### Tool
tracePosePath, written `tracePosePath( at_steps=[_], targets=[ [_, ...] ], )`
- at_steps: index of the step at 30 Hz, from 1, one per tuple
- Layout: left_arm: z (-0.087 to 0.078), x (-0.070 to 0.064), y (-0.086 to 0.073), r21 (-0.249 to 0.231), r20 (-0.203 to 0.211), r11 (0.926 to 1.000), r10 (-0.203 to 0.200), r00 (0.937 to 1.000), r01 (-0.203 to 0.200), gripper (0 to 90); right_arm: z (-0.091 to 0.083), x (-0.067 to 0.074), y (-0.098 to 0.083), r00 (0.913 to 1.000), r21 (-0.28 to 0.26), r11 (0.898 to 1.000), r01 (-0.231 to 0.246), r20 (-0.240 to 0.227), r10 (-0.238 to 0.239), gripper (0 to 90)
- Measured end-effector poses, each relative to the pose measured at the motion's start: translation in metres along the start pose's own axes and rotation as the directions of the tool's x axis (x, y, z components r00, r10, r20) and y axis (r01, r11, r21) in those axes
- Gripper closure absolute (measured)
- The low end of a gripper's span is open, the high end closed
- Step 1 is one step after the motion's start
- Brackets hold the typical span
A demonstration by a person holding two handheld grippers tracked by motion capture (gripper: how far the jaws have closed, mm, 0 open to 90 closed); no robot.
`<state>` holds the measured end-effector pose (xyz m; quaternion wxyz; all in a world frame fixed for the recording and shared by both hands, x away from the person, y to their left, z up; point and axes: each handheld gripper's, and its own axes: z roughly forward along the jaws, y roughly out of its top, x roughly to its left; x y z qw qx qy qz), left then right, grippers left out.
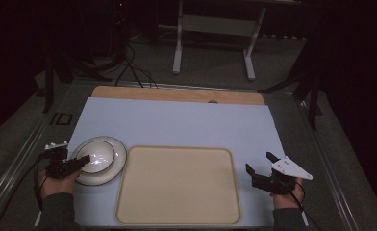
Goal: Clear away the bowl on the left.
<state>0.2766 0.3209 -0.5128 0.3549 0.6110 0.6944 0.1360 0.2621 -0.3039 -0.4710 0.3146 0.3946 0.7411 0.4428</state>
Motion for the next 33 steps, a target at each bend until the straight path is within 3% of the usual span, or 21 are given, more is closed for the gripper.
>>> tracePosePath(
  at_steps=[13, 22, 33],
  targets=[
    [0.0042, 0.0067, 0.0044, 0.020, 0.059, 0.9976, -0.067, 0.9960, 0.066, 74.0, 0.0006, 0.0002, -0.0001, 1.0000, 0.004, 1.000, 0.002, 0.000, -0.002, 14.0],
    [0.0043, 0.0075, 0.0065, 0.023, 0.054, 0.9977, -0.064, 0.9965, 0.063, 79.7, 0.0010, 0.0006, -0.0001, 1.0000, 0.005, 1.000, 0.004, -0.002, -0.004, 14.0],
    [0.0030, 0.0058, 0.0076, 0.021, 0.062, 0.9982, -0.057, 0.9965, 0.055, 79.7, 0.0004, 0.0001, 0.0001, 1.0000, 0.003, 1.000, 0.002, 0.000, -0.002, 14.1]
  ],
)
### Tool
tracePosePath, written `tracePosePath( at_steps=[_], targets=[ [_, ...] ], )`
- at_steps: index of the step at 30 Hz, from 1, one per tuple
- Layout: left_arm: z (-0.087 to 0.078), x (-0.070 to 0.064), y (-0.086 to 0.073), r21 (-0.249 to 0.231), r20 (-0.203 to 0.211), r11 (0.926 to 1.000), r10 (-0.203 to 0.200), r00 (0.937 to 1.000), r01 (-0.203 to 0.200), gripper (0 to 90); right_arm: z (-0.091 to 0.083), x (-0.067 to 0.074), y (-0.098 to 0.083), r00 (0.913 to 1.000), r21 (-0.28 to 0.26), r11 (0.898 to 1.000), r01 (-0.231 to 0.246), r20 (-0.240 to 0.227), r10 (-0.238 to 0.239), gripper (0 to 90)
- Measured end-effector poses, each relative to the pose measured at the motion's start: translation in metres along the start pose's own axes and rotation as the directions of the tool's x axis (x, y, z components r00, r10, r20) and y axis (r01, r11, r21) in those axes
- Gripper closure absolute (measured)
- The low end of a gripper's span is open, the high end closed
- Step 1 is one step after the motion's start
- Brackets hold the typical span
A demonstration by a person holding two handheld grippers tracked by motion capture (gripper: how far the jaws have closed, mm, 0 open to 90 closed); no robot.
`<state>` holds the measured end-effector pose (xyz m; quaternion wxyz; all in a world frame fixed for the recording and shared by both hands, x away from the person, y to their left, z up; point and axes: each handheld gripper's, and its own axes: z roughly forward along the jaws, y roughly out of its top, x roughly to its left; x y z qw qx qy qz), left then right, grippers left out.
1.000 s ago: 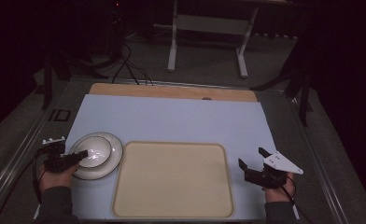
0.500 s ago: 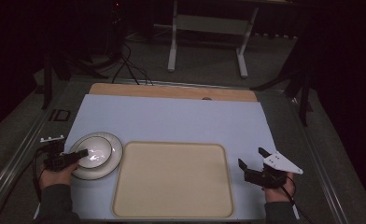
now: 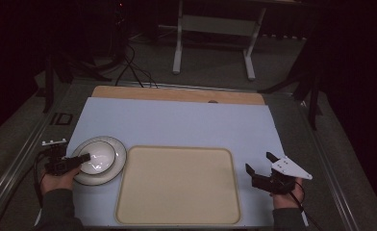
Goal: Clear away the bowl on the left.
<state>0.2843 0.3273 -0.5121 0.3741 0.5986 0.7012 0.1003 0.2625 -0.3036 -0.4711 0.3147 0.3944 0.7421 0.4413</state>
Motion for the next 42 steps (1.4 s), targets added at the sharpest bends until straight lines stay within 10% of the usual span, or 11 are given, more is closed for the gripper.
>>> tracePosePath(
  at_steps=[42],
  targets=[
    [-0.020, -0.022, 0.000, -0.154, 0.078, 0.9880, 0.000, 0.9970, 0.012, 79.2, -0.001, -0.001, 0.000, 1.0000, -0.004, 1.000, -0.004, 0.004, 0.004, 14.1]
  ],
)
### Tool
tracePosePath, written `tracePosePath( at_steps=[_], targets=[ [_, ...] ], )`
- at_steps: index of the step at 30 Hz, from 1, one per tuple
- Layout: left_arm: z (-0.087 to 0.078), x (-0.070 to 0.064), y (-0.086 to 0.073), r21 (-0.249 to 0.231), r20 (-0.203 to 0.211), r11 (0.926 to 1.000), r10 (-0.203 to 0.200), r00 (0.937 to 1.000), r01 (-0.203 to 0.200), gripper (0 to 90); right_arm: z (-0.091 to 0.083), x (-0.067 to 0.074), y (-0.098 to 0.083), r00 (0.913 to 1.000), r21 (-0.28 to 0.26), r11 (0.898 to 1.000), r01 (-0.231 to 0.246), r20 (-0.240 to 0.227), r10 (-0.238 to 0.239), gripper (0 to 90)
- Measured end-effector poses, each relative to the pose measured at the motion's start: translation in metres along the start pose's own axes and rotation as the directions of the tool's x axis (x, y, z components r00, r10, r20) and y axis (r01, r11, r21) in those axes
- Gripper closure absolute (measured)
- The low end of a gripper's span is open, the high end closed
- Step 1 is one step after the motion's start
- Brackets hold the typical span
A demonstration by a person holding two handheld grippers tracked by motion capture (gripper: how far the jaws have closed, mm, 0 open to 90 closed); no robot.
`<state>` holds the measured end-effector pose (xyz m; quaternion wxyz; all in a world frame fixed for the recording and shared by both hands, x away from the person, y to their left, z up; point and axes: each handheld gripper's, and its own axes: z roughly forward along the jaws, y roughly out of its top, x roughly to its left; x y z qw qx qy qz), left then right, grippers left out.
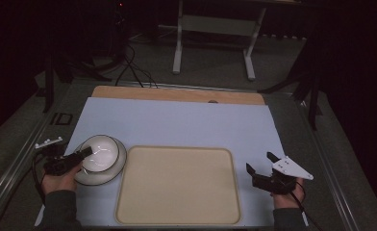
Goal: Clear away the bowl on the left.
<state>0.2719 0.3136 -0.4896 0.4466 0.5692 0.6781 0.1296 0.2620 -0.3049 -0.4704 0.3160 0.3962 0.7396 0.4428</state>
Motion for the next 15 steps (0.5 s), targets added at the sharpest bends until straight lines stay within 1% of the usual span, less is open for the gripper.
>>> tracePosePath(
  at_steps=[4, 5, 8, 15],
  targets=[
    [0.000, -0.003, 0.000, -0.005, 0.011, 1.0000, 0.003, 0.9999, -0.003, 79.2, 0.000, 0.000, 0.000, 1.0000, 0.000, 1.000, 0.000, 0.000, 0.000, 14.1],
    [0.000, -0.005, 0.000, -0.005, 0.021, 1.0000, 0.002, 0.9998, -0.002, 79.2, 0.000, 0.000, 0.000, 1.0000, 0.000, 1.000, 0.000, -0.001, 0.000, 14.1],
    [0.000, -0.008, 0.000, -0.007, 0.032, 1.0000, 0.004, 0.9995, -0.004, 79.1, 0.000, 0.000, 0.000, 1.0000, 0.001, 1.000, 0.000, 0.000, 0.000, 14.1],
    [0.001, -0.015, -0.001, -0.014, 0.051, 0.9998, 0.012, 0.9986, -0.011, 79.0, 0.000, 0.000, 0.000, 1.0000, 0.001, 1.000, 0.000, -0.001, 0.000, 14.1]
  ],
)
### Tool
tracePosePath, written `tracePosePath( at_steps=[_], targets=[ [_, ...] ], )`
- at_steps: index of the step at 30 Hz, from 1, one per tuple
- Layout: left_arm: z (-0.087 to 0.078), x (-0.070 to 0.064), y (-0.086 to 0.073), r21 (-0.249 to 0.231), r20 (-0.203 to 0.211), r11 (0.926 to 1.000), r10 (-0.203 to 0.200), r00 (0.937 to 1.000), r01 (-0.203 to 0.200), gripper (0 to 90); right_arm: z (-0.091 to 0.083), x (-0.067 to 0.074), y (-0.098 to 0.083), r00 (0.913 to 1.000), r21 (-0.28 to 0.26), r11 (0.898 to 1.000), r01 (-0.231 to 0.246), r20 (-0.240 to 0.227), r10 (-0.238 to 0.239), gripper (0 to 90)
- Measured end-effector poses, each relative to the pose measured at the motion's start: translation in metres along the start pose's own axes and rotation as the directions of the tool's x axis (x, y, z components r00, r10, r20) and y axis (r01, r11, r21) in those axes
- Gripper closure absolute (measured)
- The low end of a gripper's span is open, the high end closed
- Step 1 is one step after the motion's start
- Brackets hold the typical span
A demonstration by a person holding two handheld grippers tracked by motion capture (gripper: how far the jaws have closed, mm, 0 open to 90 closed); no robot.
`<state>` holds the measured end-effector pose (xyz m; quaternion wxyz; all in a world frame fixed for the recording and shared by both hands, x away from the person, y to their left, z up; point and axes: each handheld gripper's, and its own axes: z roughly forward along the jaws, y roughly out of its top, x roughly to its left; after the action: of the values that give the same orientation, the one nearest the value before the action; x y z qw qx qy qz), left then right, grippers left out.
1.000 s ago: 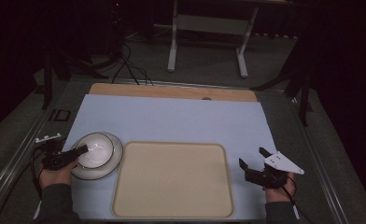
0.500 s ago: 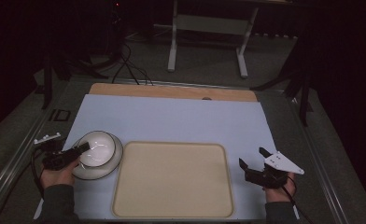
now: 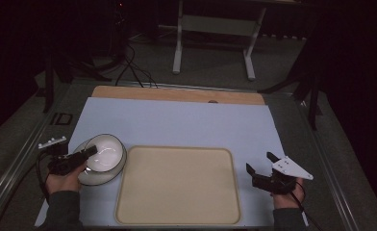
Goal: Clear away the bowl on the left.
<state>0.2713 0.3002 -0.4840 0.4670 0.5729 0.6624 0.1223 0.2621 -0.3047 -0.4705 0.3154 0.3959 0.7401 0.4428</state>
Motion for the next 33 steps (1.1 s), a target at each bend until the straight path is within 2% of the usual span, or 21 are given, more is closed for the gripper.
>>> tracePosePath(
  at_steps=[33],
  targets=[
    [0.011, -0.028, -0.005, 0.018, 0.069, 0.9981, 0.057, 0.9960, -0.058, 78.6, 0.000, 0.000, 0.000, 1.0000, 0.001, 1.000, 0.002, 0.000, -0.002, 14.1]
  ],
)
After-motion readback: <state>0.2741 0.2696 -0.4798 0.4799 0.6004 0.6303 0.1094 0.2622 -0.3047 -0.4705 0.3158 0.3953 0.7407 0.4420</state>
